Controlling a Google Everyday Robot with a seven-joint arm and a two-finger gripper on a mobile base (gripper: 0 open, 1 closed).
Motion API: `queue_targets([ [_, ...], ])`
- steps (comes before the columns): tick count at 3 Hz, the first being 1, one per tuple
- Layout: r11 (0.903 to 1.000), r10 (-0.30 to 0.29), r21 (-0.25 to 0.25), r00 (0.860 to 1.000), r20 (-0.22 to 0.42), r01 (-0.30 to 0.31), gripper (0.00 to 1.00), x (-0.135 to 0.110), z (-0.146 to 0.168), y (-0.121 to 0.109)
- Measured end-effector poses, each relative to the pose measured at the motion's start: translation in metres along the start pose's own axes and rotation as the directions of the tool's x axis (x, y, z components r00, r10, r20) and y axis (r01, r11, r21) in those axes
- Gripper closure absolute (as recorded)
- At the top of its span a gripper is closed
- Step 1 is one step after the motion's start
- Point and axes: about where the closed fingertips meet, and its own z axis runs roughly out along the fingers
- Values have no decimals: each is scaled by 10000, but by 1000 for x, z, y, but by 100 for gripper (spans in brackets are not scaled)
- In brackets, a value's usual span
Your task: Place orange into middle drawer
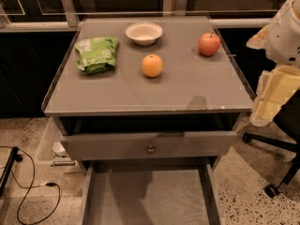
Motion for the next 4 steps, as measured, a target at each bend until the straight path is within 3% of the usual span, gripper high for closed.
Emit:
queue_targets([
  [4,9991,-156,404,9969,768,126,0,-15,18,-27],
])
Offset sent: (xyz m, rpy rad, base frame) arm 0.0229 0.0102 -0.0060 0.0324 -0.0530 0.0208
